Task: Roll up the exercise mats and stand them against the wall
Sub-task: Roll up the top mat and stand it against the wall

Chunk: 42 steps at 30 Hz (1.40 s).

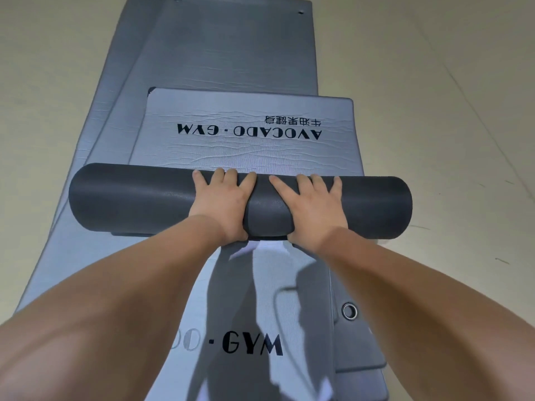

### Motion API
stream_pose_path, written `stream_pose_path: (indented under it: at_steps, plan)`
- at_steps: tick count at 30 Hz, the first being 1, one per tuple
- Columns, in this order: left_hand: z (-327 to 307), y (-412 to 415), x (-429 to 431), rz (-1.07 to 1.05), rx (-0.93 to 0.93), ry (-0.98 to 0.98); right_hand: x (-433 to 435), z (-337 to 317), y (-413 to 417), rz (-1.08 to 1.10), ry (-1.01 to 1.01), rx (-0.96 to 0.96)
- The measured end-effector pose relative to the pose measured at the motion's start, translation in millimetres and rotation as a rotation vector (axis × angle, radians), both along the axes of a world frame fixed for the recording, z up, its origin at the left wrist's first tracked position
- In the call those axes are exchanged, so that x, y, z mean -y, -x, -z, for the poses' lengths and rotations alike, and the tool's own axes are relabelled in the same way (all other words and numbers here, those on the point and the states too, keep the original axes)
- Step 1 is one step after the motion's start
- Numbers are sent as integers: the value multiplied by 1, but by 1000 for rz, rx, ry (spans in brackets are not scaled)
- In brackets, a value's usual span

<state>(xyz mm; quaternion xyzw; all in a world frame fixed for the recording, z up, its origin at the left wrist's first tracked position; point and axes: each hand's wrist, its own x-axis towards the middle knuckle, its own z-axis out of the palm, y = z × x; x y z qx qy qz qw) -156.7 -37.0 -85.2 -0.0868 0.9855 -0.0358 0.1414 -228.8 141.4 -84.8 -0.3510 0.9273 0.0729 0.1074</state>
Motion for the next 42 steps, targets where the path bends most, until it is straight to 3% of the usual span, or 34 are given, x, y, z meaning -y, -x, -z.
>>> stream_pose_path:
  at_steps: [8, 13, 15, 18, 21, 25, 32, 37, 40, 42]
  plan:
    - [-24, -41, -9, 43, 155, -47, -14, -18, -45, -35, -41, 115]
    - [-45, -75, -11, -17, 472, -318, -21, -38, -71, -97, -131, 424]
    - [-44, -88, -15, -35, 519, -368, -25, -37, -82, -106, -151, 464]
    - [-44, -93, -16, -74, 496, -386, -37, -31, -100, -124, -50, 358]
    - [-44, -91, -11, -108, 460, -404, -58, -16, -125, -163, 127, 112]
    - [-35, -109, -16, -24, 386, -234, -65, 9, -149, -97, 160, -21]
    - [-10, -157, -10, 228, -309, 44, -34, -3, -86, 7, 46, 144]
    - [3, -156, -36, -72, 26, -113, -18, -7, -77, 108, 2, 35]
    - [-3, -130, -21, -82, 86, -94, -18, 4, -104, 208, 135, -36]
    - [-8, -110, -9, -102, 90, -112, -28, 18, -127, 146, 229, -99]
